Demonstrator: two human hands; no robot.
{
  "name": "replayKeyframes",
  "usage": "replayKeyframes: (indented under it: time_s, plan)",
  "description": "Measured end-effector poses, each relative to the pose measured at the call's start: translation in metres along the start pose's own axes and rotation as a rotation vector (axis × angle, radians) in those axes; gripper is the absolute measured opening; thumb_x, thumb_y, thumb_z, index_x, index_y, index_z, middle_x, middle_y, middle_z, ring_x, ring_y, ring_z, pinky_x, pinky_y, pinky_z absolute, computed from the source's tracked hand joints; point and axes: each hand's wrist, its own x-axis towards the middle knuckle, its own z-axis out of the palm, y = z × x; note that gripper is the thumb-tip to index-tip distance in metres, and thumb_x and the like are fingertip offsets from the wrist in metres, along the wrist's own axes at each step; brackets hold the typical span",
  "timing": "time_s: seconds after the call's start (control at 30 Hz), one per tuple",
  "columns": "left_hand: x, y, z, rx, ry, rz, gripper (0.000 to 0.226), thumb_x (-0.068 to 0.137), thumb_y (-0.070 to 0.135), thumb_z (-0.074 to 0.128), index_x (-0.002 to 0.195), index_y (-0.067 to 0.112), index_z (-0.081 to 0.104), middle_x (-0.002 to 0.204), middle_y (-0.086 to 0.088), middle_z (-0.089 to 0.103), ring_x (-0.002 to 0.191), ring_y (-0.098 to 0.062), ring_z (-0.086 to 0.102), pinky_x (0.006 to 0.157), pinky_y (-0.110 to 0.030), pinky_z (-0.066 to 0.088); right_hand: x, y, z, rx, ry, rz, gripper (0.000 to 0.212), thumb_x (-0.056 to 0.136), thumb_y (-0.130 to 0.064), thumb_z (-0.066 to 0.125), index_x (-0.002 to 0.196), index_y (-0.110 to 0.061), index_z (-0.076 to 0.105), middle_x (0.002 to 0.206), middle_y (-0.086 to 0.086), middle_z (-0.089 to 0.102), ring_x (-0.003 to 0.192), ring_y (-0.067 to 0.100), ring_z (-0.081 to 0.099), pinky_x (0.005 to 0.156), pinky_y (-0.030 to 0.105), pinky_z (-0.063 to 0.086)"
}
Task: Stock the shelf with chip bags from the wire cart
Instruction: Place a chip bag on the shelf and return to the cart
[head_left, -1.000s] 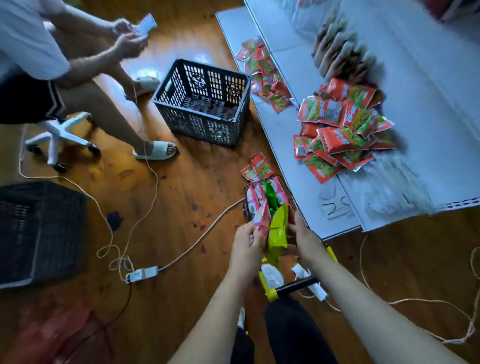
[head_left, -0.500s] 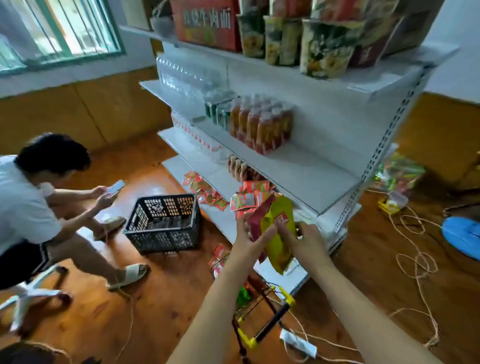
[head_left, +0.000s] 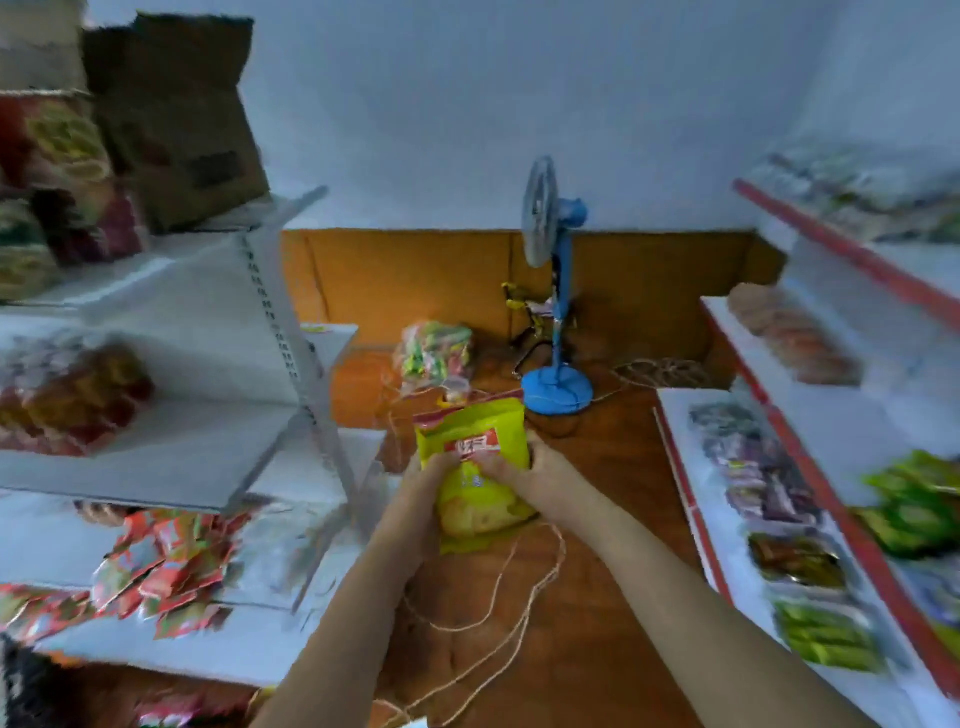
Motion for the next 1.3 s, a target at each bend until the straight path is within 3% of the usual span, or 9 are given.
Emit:
replayKeyframes:
  time_s: [0.2, 0.33, 0.43, 0.6, 0.73, 1.0, 1.07, 1.17, 1.3]
  plan:
    - [0.038, -0.073, 0.193, 0.155, -0.315, -0.103, 0.022, 0.099, 0.03, 0.053, 0.112, 0.018, 0.065, 0.09, -0.006, 0.078, 0.074, -0.021, 0.076, 0.058, -0.033, 0.061, -0.047, 0.101, -0.159, 0.03, 0.504, 0.134, 0.072, 0.058, -0.074, 0.07, 0.113, -0.029, 0.06, 0.104, -0.011, 0.069, 0.095, 0.01, 0.067, 0.087, 0.038, 0.056]
    - [0.061, -0.114, 0.285, 0.317, -0.519, -0.113, 0.01, 0.098, 0.02, 0.056, 0.099, 0.021, 0.066, 0.088, -0.002, 0.079, 0.074, -0.015, 0.075, 0.065, -0.029, 0.062, -0.064, 0.153, -0.232, 0.115, 0.705, 0.215, 0.053, 0.075, -0.059, 0.071, 0.115, -0.028, 0.057, 0.1, -0.016, 0.064, 0.09, 0.005, 0.063, 0.067, 0.01, 0.049]
    - [0.1, -0.14, 0.335, 0.42, -0.603, -0.126, 0.005, 0.094, 0.019, 0.064, 0.097, 0.02, 0.067, 0.081, 0.003, 0.078, 0.068, -0.008, 0.074, 0.061, -0.023, 0.059, -0.058, 0.191, -0.276, 0.231, 0.785, 0.302, 0.054, 0.075, -0.063, 0.068, 0.111, -0.024, 0.061, 0.102, -0.009, 0.069, 0.085, 0.003, 0.065, 0.067, 0.015, 0.052]
    - [0.201, -0.172, 0.398, 0.515, -0.719, -0.23, 0.028, 0.08, 0.031, 0.079, 0.103, 0.018, 0.069, 0.1, -0.008, 0.078, 0.088, -0.023, 0.075, 0.085, -0.041, 0.058, -0.008, 0.248, -0.34, 0.396, 0.854, 0.401, 0.079, 0.058, -0.083, 0.066, 0.115, -0.029, 0.063, 0.108, -0.007, 0.073, 0.1, 0.013, 0.069, 0.092, 0.042, 0.055]
    - [0.279, -0.186, 0.447, 0.586, -0.84, -0.287, 0.037, 0.082, 0.027, 0.079, 0.114, 0.01, 0.068, 0.101, -0.008, 0.077, 0.096, -0.029, 0.073, 0.092, -0.046, 0.057, 0.035, 0.267, -0.389, 0.478, 0.894, 0.466, 0.059, 0.07, -0.06, 0.074, 0.117, -0.025, 0.066, 0.107, -0.004, 0.074, 0.098, 0.015, 0.071, 0.091, 0.043, 0.056]
    - [0.39, -0.224, 0.539, 0.844, -1.095, -0.296, 0.075, 0.059, 0.054, 0.087, 0.124, 0.024, 0.062, 0.111, 0.003, 0.075, 0.1, -0.018, 0.073, 0.093, -0.045, 0.057, 0.084, 0.304, -0.476, 0.501, 1.052, 0.613, 0.039, 0.085, -0.029, 0.073, 0.115, -0.015, 0.053, 0.11, 0.002, 0.066, 0.081, 0.004, 0.062, 0.052, 0.007, 0.047]
    - [0.414, -0.239, 0.564, 0.916, -1.111, -0.288, 0.074, 0.056, 0.054, 0.086, 0.12, 0.025, 0.063, 0.111, 0.003, 0.075, 0.101, -0.017, 0.072, 0.094, -0.046, 0.056, 0.093, 0.316, -0.5, 0.501, 1.042, 0.603, 0.044, 0.083, -0.039, 0.073, 0.118, -0.028, 0.047, 0.115, -0.003, 0.064, 0.09, 0.01, 0.063, 0.064, 0.012, 0.054]
    - [0.447, -0.264, 0.603, 0.968, -1.158, -0.283, 0.05, 0.063, 0.039, 0.088, 0.106, 0.027, 0.066, 0.111, 0.001, 0.075, 0.103, -0.02, 0.071, 0.097, -0.046, 0.054, 0.105, 0.364, -0.544, 0.561, 1.081, 0.641, 0.08, 0.06, -0.078, 0.068, 0.126, -0.036, 0.052, 0.131, 0.0, 0.062, 0.11, 0.02, 0.063, 0.094, 0.046, 0.054]
    - [0.487, -0.297, 0.658, 1.102, -1.198, -0.218, 0.036, 0.077, 0.017, 0.084, 0.105, 0.027, 0.062, 0.114, -0.003, 0.072, 0.098, -0.013, 0.067, 0.096, -0.033, 0.053, 0.117, 0.438, -0.6, 0.638, 1.089, 0.739, 0.095, 0.056, -0.087, 0.062, 0.133, -0.031, 0.053, 0.134, 0.0, 0.058, 0.113, 0.02, 0.062, 0.101, 0.048, 0.048]
